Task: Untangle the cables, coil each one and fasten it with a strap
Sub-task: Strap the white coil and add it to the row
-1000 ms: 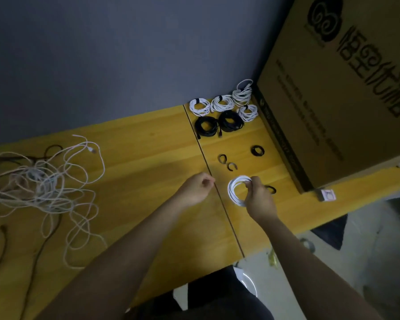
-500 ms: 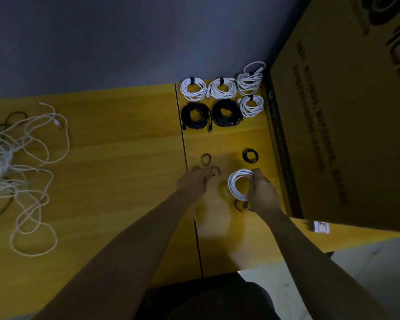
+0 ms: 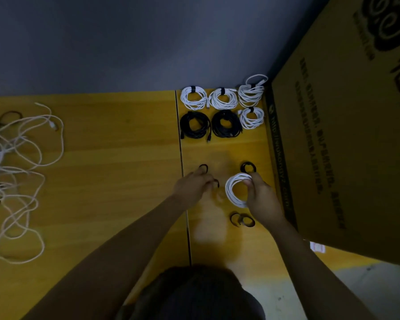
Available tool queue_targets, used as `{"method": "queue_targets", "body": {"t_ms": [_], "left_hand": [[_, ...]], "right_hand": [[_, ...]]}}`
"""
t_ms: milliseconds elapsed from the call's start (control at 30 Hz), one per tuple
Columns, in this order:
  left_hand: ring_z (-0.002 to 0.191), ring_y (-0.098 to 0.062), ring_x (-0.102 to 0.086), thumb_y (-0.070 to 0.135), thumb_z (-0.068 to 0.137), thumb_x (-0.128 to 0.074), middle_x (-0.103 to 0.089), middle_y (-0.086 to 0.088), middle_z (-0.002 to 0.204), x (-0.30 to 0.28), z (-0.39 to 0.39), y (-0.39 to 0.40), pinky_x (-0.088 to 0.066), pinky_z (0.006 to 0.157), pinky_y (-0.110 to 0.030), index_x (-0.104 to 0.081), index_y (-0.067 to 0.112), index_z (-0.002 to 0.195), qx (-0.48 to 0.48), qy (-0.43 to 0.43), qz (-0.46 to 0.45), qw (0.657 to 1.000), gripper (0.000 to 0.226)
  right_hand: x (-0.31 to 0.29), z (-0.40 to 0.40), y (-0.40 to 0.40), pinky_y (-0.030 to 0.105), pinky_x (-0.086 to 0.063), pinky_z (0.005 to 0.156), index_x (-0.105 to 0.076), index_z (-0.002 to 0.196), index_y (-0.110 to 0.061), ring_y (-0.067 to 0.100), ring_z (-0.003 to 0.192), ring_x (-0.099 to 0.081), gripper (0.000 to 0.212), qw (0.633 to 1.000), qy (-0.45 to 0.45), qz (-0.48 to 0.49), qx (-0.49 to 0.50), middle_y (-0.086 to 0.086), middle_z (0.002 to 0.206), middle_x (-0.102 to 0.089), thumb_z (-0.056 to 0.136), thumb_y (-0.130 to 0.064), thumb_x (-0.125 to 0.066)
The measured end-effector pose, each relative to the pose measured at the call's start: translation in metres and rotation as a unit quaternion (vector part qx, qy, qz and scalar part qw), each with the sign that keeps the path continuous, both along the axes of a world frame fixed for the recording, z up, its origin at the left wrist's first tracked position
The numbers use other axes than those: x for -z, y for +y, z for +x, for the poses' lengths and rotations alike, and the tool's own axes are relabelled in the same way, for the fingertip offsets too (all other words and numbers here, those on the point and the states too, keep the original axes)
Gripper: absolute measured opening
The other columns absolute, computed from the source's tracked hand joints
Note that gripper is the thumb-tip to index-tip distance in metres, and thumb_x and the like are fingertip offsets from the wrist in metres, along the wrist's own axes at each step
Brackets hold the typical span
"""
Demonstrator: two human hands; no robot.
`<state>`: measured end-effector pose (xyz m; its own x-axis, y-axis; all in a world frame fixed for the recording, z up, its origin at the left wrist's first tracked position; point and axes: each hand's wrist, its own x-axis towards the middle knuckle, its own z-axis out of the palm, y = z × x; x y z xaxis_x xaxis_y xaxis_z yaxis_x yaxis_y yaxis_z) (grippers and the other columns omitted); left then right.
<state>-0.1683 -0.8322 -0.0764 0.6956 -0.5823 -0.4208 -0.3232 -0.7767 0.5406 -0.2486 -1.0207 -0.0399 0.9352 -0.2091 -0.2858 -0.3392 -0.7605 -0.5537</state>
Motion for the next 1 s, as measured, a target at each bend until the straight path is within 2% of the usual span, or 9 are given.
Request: {"method": "queue_targets", "body": {"t_ms": [133, 233, 300, 400, 567, 633, 733, 833, 1000], "left_hand": [[0.097, -0.024, -0.057, 0.014, 0.101, -0.045, -0.06, -0.007, 0.109, -0.038, -0.001, 0.022, -0.046, 0.081, -0.037, -0.062, 0.008, 0.105, -0.01, 0.01, -0.072, 0.997, 0.018], [0.099, -0.024, -0.059, 0.011, 0.1, -0.046, -0.063, -0.007, 0.109, -0.06, 0.003, 0.033, -0.046, 0.08, -0.033, -0.062, 0.007, 0.109, -0.002, 0.003, -0.083, 0.997, 0.019], [0.097, -0.026, -0.06, 0.01, 0.1, -0.048, -0.065, -0.009, 0.108, -0.075, 0.003, 0.042, -0.046, 0.08, -0.035, -0.063, 0.007, 0.113, 0.012, 0.012, -0.107, 0.994, 0.021], [0.092, -0.02, -0.061, 0.009, 0.097, -0.053, -0.068, -0.01, 0.109, -0.096, 0.001, 0.058, -0.047, 0.082, -0.032, -0.067, 0.007, 0.114, 0.006, 0.041, -0.154, 0.987, 0.022], [0.076, -0.002, -0.058, 0.006, 0.096, -0.053, -0.066, 0.005, 0.089, -0.109, 0.001, 0.091, -0.046, 0.071, -0.015, -0.068, 0.011, 0.1, 0.008, 0.054, -0.169, 0.984, 0.016], [0.08, -0.006, -0.06, 0.006, 0.096, -0.053, -0.067, 0.001, 0.089, -0.113, 0.001, 0.104, -0.048, 0.073, -0.022, -0.067, 0.01, 0.096, 0.002, 0.054, -0.17, 0.984, 0.014], [0.087, -0.011, -0.062, 0.008, 0.097, -0.053, -0.067, -0.002, 0.093, -0.122, -0.001, 0.117, -0.049, 0.078, -0.029, -0.064, 0.009, 0.097, -0.009, 0.076, -0.19, 0.979, 0.011], [0.082, -0.006, -0.063, 0.006, 0.096, -0.053, -0.066, 0.003, 0.088, -0.135, -0.005, 0.124, -0.052, 0.079, -0.029, -0.061, 0.016, 0.093, -0.033, 0.115, -0.239, 0.964, 0.013], [0.089, -0.007, -0.064, 0.009, 0.096, -0.053, -0.068, 0.008, 0.091, -0.151, -0.007, 0.134, -0.052, 0.085, -0.034, -0.057, 0.02, 0.096, -0.07, 0.155, -0.304, 0.937, 0.012]], "right_hand": [[-0.028, 0.001, 0.008, 0.027, -0.02, 0.045, -0.046, 0.095, -0.023, 0.012, 0.042, -0.033, 0.012, 0.995, -0.021, 0.073, -0.071, -0.003, 0.056, -0.041, 0.103, -0.024, -0.036], [-0.054, 0.01, 0.026, 0.029, -0.024, 0.046, -0.042, 0.085, -0.035, 0.015, 0.047, -0.035, 0.019, 0.983, -0.018, 0.121, -0.136, 0.004, 0.06, -0.044, 0.102, -0.031, -0.035], [-0.07, 0.018, 0.043, 0.033, -0.027, 0.049, -0.047, 0.088, -0.029, 0.019, 0.05, -0.036, 0.018, 0.973, -0.011, 0.147, -0.178, 0.009, 0.064, -0.046, 0.101, -0.033, -0.035], [-0.084, 0.031, 0.064, 0.027, -0.03, 0.052, -0.051, 0.096, -0.009, 0.009, 0.052, -0.037, 0.025, 0.963, 0.012, 0.156, -0.219, 0.0, 0.067, -0.046, 0.103, -0.028, -0.036], [-0.091, 0.034, 0.082, 0.035, -0.031, 0.055, -0.049, 0.095, -0.019, 0.022, 0.058, -0.04, 0.019, 0.957, 0.048, 0.118, -0.262, 0.009, 0.072, -0.049, 0.104, -0.029, -0.035], [-0.094, 0.03, 0.088, 0.036, -0.028, 0.053, -0.048, 0.095, -0.019, 0.023, 0.055, -0.037, 0.019, 0.958, 0.046, 0.107, -0.263, 0.013, 0.071, -0.049, 0.103, -0.029, -0.035], [-0.099, 0.025, 0.096, 0.032, -0.026, 0.052, -0.05, 0.097, -0.015, 0.018, 0.051, -0.033, 0.021, 0.959, 0.036, 0.084, -0.267, 0.006, 0.066, -0.045, 0.103, -0.03, -0.036], [-0.105, 0.021, 0.102, 0.031, -0.027, 0.051, -0.049, 0.092, -0.02, 0.012, 0.049, -0.032, 0.02, 0.96, 0.023, 0.086, -0.267, 0.002, 0.064, -0.045, 0.103, -0.03, -0.036], [-0.117, 0.018, 0.113, 0.022, -0.023, 0.047, -0.05, 0.086, -0.022, 0.008, 0.051, -0.043, 0.022, 0.962, -0.022, 0.077, -0.263, -0.004, 0.063, -0.048, 0.103, -0.03, -0.038]]}}
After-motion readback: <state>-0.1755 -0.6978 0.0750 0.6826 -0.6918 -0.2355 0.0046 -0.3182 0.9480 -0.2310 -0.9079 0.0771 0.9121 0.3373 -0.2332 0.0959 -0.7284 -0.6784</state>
